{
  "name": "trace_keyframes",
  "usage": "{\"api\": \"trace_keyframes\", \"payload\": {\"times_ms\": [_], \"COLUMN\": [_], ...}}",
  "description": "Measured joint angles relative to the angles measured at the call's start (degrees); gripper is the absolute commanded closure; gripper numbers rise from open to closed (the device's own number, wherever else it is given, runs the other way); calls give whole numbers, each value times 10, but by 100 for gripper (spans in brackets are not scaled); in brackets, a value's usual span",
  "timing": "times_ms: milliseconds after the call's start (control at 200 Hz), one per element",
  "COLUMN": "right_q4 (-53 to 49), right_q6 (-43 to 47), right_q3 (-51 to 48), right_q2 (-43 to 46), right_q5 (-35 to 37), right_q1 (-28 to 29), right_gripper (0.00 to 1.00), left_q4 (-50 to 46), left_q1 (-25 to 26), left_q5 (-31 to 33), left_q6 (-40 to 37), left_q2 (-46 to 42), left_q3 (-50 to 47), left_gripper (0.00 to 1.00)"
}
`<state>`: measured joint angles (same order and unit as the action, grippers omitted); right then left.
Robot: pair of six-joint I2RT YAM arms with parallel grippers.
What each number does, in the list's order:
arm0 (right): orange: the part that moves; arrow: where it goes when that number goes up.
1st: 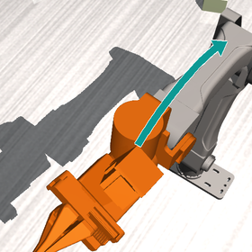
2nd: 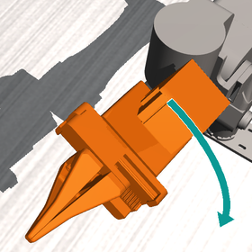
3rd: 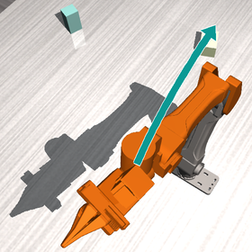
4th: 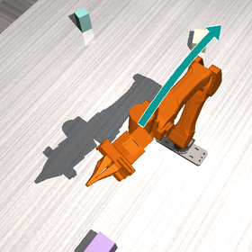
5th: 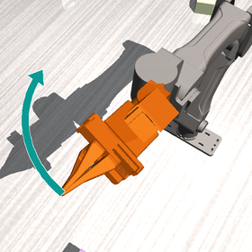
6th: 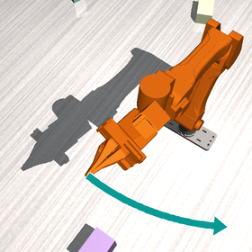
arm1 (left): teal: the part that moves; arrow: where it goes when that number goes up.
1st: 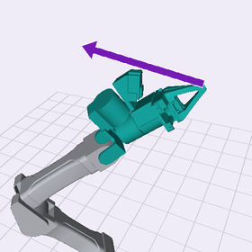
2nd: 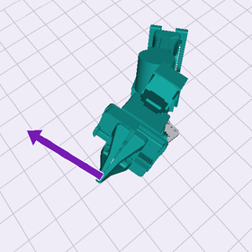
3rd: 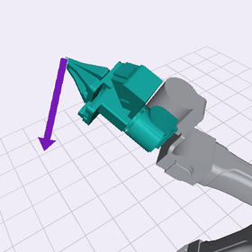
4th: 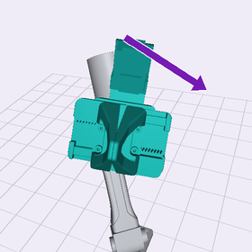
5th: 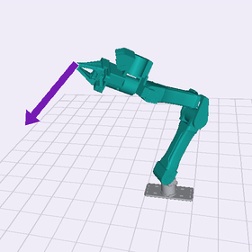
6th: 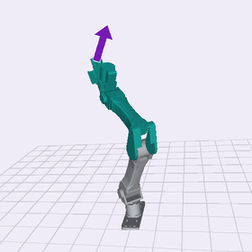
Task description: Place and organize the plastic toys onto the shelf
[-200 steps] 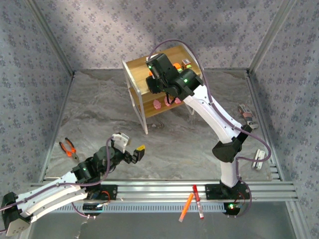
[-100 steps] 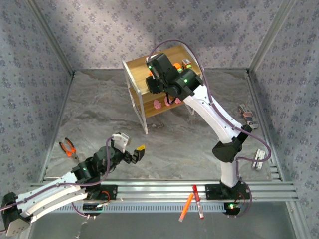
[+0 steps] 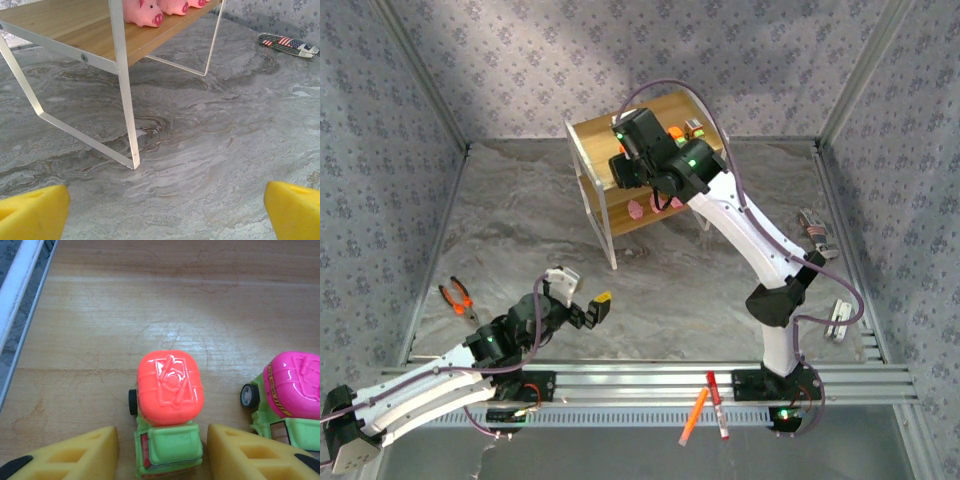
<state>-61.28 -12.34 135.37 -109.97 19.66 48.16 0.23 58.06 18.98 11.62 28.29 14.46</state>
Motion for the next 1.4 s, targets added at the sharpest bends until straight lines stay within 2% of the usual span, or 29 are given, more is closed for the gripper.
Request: {"api": "trace_keyframes", "payload": {"times_ms": [205,625,795,1214,1264,1404], "right_q4": [-3,-2,0,29,33,45], "right_q6": [4,13,15,10,6,-4], "right_q3": [0,-16,-61,-245,-268,-328], "right_q2": [18,81,124,258,274,315], "right_q5": [14,52,64,91,92,100], "right_q1": [11,35,39,38,38,38], "right_gripper": [41,37,35,16,11,7], "left_q4": [0,0,0,-2,-2,-3], "left_q1": [0,0,0,0,0,0], "left_q5": [4,8,10,21,21,21], "left_q6": [0,0,0,0,0,0], "left_q2": [4,4,4,5,7,13], "left_q3": [0,0,0,0,0,0], "left_gripper": [0,0,0,0,1,1]}}
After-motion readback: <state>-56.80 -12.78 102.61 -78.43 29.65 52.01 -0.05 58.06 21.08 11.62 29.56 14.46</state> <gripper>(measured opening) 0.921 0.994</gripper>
